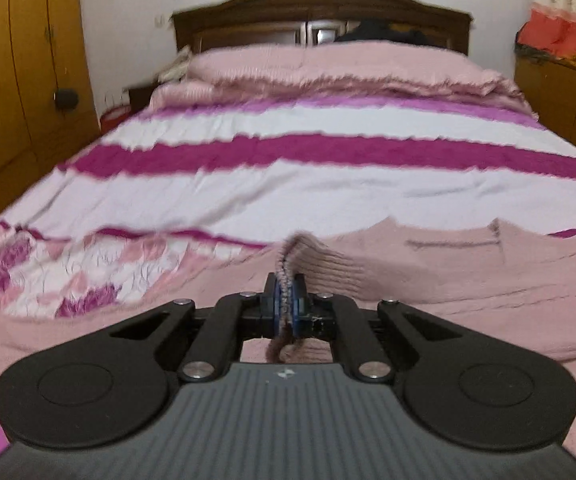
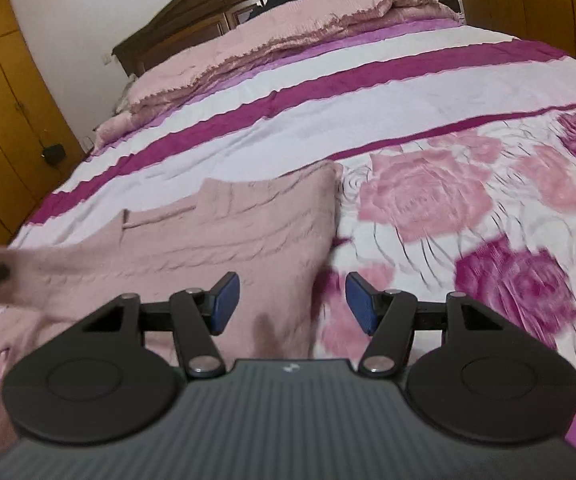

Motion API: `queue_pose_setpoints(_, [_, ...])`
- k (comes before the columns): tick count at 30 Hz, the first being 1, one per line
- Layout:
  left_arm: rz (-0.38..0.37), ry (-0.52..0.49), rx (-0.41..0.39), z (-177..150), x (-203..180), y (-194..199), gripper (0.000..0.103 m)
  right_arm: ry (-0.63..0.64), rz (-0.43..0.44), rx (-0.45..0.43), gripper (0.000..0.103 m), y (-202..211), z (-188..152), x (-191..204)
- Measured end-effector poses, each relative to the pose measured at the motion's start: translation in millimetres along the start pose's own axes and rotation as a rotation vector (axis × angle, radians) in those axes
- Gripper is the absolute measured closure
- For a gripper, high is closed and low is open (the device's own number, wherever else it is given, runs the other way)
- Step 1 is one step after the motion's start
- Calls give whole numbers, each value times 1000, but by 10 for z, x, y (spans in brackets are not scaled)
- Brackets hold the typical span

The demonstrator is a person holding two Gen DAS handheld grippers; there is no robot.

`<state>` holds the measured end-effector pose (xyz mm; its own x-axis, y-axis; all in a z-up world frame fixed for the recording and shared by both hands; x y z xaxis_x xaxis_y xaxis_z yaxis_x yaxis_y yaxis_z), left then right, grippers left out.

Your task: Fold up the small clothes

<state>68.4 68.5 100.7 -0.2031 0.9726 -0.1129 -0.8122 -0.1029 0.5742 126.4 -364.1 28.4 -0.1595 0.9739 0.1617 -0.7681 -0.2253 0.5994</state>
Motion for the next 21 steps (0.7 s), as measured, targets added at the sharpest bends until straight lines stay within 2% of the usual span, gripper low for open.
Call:
queue_pose_setpoints(4, [1,-5,36,1,65,-230,97,60,-26,58,42,-313,105,64])
queue_pose_setpoints(9, [-19,2,51,-31,4,-340,97,75,-1,61,41,-531,141,149])
queue_pose_setpoints(10, [-21,0,54,-37,-7,-343,97,84,3,59,43,-551,150,171])
queue_pose_setpoints(11, [-25,1,58,-35,-20,-346,97,100,3,53,72,-561,154,180])
queue_pose_setpoints(12, [-35,11,62,-34,-23,-326,97,120,0,46,84,-551,158,182])
queue_pose_setpoints(16, [-107,87,68,28,-47,-187,97,170,-31,-15,85,-418,223,167])
queue_pose_setpoints(18, [-124,99,68,38,-63,-153,97,154,-52,-26,85,-401,227,112])
queue_pose_setpoints(21, [-59,89,106,-33,-28,-304,97,115,-56,-10,85,-476,164,-6])
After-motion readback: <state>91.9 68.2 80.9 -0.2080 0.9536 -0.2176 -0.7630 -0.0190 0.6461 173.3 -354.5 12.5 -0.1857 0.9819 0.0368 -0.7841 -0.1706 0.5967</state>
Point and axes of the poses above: each gripper's, at about its wrist camera, not at the fingertips, and y roughly against the way its jaws point, x to its left, z to its top, the point moved 2 cm from there along -y, roughly the way its jaws point, and after that the axes turned 12 degrees about y, right-handed, at the moved point
